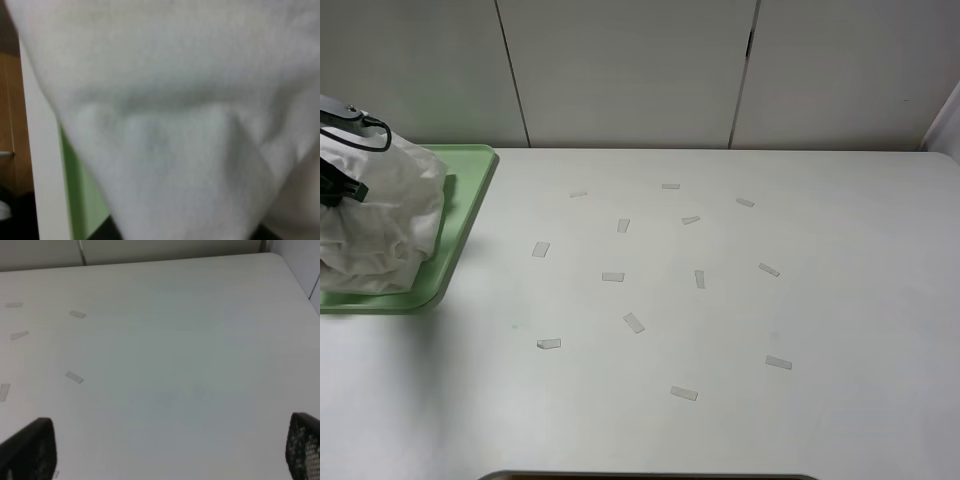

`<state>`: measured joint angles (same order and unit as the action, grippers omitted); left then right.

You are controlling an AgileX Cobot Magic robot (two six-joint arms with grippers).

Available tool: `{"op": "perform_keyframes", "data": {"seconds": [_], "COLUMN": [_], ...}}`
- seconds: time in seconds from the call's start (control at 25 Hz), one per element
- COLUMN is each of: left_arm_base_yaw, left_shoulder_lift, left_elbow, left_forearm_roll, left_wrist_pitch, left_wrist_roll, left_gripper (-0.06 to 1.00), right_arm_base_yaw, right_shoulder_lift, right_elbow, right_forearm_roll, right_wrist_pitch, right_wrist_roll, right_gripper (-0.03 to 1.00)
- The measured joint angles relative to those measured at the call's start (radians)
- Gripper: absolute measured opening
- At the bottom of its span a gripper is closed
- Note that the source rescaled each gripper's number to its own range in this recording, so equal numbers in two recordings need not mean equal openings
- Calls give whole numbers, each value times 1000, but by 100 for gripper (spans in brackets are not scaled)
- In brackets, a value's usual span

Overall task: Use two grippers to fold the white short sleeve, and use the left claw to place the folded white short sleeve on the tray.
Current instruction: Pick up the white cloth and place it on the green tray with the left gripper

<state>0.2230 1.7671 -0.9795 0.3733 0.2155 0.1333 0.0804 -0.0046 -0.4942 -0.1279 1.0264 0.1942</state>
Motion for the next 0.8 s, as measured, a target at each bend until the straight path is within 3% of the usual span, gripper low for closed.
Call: {"op": "perform_keyframes", "data": {"seconds": [0.28, 0.52, 0.64, 0.76, 0.8], "left_arm_base_yaw": [6, 6, 6, 6, 6], "left_shoulder_lift": [165, 191, 192, 193, 193], "left_elbow": [-108, -116, -117, -118, -118], "left_forearm_roll": [6, 6, 6, 6, 6], "left_wrist_pitch": [-38, -75, -101, -157, -177], "left_wrist_roll": [25, 29, 30, 30, 30], "left_gripper": [21, 21, 27, 74, 83], "right_arm_base_yaw": [0, 0, 0, 0, 0], "right_shoulder_lift": [0, 0, 0, 0, 0], "right_elbow": [0, 0, 0, 0, 0], "right_forearm_roll": [0, 0, 0, 0, 0], "right_wrist_pitch": [0, 0, 0, 0, 0], "right_wrist_roll": [0, 0, 0, 0, 0], "right_gripper": [100, 100, 100, 100, 100]}}
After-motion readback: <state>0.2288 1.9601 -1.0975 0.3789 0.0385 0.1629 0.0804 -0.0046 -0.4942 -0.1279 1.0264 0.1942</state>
